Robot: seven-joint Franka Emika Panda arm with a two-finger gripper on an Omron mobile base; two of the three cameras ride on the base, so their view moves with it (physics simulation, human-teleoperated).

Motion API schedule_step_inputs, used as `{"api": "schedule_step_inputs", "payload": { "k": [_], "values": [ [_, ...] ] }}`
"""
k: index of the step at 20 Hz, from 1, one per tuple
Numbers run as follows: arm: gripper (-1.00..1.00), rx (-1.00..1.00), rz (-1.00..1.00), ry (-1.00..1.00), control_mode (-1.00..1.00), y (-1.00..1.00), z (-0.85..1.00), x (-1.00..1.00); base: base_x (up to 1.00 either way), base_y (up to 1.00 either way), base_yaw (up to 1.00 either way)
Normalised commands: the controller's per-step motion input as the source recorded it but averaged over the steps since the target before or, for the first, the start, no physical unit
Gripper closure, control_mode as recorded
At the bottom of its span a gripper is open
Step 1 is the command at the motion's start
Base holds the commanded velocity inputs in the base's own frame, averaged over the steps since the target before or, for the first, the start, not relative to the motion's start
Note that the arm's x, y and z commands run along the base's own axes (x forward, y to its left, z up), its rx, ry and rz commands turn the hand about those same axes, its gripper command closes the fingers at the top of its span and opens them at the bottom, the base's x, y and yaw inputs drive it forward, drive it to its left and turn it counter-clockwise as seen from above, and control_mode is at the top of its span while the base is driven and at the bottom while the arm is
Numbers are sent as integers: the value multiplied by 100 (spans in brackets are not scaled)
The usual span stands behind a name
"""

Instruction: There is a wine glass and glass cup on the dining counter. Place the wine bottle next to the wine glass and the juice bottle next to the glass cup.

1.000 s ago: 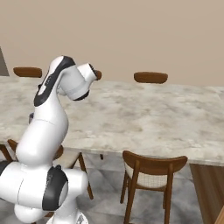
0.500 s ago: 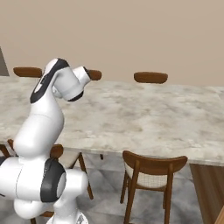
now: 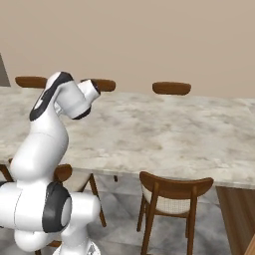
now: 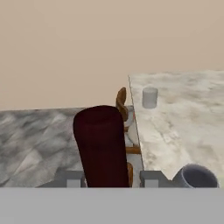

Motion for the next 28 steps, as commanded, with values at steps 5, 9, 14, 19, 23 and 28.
{"api": "schedule_step_inputs", "payload": {
  "k": [5,9,14,19,23,28],
  "values": [
    [100,15,0,0,-100,1,-13,24,0,0,0],
    [100,18,0,0,-100,0,-12,24,0,0,0],
    [100,6,1,0,-100,2,-17,17,0,0,0],
    [100,0,1,0,-100,2,-3,8,0,0,0],
    [100,-3,5,1,-100,0,0,11,0,0,0],
    [100,-4,5,8,-100,2,0,9,0,0,0]
  ]
}}
